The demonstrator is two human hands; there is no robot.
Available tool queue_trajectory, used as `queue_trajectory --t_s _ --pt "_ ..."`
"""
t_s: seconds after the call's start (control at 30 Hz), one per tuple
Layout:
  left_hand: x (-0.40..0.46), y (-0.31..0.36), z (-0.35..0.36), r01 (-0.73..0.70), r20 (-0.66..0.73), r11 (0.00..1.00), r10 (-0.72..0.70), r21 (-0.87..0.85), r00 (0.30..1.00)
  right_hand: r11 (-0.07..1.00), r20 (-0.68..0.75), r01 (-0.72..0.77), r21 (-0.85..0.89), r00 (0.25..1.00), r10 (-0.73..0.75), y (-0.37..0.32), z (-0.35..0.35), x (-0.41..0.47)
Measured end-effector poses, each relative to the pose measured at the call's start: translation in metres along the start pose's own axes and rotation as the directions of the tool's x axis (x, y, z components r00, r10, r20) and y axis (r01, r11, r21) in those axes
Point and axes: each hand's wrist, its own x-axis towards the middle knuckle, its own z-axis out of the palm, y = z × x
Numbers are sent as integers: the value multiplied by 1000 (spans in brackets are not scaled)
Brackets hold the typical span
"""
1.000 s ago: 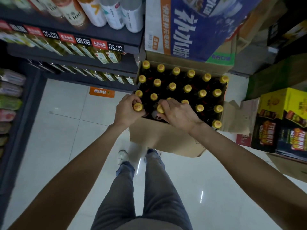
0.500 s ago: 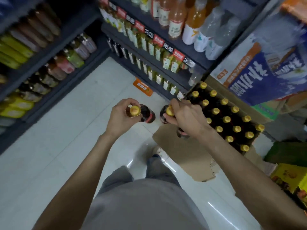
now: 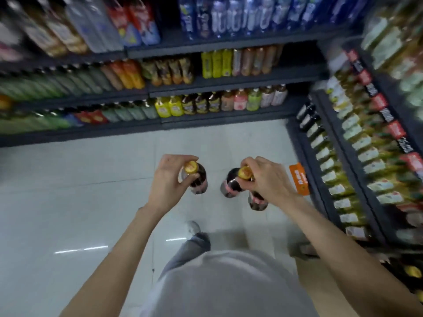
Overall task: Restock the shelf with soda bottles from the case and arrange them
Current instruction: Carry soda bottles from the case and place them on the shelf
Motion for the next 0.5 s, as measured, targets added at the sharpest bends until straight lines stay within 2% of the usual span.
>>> queue_trajectory --t_s 0.07,0.2,0.27,0.33,0.4,0.5 --pt "8 -39 -43 -5 -60 1000 6 21 998 998 -18 58 38 998 -58 -41 3 53" --pt "26 -107 -123 73 -139 994 -85 -87 987 984 -39 168 56 985 -166 -123 10 153" --pt "39 -136 -160 99 -237 983 -135 -156 962 971 -70 229 61 972 -225 -163 11 199" --pt "54 -163 -195 140 -359 950 -238 -278 902 947 -112 315 67 945 -306 -202 13 245" --pt "71 -189 -229 146 -472 905 -339 -399 814 923 -148 377 79 920 -363 -238 14 294" --pt "104 -229 -280 56 -577 786 -499 -616 647 892 -167 444 86 889 -426 -290 16 367"
